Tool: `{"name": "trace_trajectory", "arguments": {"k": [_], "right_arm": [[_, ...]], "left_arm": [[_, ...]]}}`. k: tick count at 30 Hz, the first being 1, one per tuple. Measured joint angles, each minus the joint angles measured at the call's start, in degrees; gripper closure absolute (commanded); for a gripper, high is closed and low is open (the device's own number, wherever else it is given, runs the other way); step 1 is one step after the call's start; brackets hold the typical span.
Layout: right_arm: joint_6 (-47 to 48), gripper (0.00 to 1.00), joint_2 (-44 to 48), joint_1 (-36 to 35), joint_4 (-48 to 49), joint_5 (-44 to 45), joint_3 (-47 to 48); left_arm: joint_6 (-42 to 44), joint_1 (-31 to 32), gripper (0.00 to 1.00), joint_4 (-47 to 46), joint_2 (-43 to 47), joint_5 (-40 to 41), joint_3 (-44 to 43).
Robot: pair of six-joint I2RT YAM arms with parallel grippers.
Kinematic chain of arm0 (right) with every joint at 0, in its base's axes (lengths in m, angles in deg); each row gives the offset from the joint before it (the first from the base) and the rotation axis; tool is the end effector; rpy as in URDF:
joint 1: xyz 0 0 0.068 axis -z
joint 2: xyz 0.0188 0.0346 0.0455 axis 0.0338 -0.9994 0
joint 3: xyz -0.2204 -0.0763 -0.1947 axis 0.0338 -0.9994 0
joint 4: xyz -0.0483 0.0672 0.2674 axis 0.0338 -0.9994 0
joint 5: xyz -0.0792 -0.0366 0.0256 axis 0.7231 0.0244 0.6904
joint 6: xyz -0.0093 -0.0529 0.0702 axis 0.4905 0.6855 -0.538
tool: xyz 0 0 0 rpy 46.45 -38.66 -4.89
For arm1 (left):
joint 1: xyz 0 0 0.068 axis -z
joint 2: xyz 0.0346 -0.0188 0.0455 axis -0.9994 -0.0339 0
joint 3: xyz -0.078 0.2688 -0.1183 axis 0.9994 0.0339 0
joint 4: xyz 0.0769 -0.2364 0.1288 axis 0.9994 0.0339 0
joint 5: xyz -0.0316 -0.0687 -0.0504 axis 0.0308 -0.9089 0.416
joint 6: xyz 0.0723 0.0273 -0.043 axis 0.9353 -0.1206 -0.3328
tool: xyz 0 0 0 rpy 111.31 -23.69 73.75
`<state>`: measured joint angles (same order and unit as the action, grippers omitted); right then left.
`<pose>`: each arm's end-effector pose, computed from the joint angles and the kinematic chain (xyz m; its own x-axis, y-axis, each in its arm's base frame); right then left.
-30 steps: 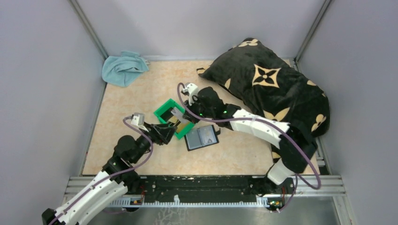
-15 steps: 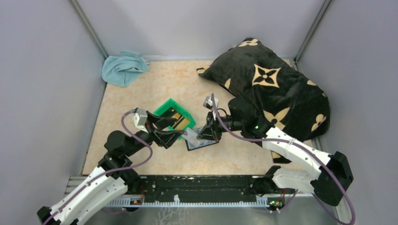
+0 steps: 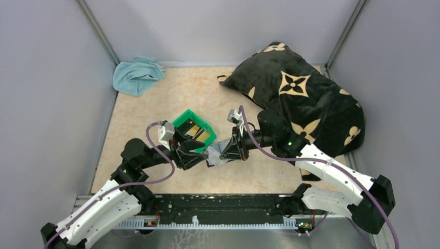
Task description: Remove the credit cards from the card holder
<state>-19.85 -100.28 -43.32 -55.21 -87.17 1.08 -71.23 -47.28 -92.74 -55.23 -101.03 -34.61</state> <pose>0.1437 0.2243 0.3244 -0.4558 -0.2401 -0.8571 -0.8892 0.0791 0.4507 0.1059 -0.1471 0.3217 -0.2410 -0.1701 -0.9555 0.9282 0.2471 -0.2780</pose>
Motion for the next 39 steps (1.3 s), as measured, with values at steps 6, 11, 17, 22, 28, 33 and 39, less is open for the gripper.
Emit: {"name": "trace_trajectory", "arguments": {"k": [6,11,17,22,28,33,39], "right_arm": [[0.68,1.00,0.04,0.00,-1.14,-1.03,0.02],[1.14,1.00,0.96,0.00,-2.51,-1.51,0.24],[1.09,1.00,3.98,-0.02,-3.39,-1.66,0.46],[1.11,1.00,5.60,-0.02,-3.37,-1.60,0.46],[1.57,1.00,4.74,0.00,-3.72,-0.76,0.46],[2.32,1.00,3.82,0.07,-4.35,0.59,0.48],[2.67,0.53,4.90,-0.11,-4.35,9.46,0.76]], "left_arm": [[0.00,0.00,0.40,0.55,-1.75,-3.13,-0.46],[0.17,0.00,0.28,1.68,-3.69,-3.23,-1.81],[0.13,0.00,0.33,2.05,-2.67,0.35,-1.86],[-0.04,0.00,0.46,1.49,-5.11,-1.03,-2.91],[-1.90,0.00,0.87,-0.09,-7.58,-4.70,-2.89],[-2.29,0.00,1.00,-0.28,-7.72,-6.40,-2.89],[-2.86,0.02,1.00,-0.52,-7.74,-1.36,-2.75]]}}
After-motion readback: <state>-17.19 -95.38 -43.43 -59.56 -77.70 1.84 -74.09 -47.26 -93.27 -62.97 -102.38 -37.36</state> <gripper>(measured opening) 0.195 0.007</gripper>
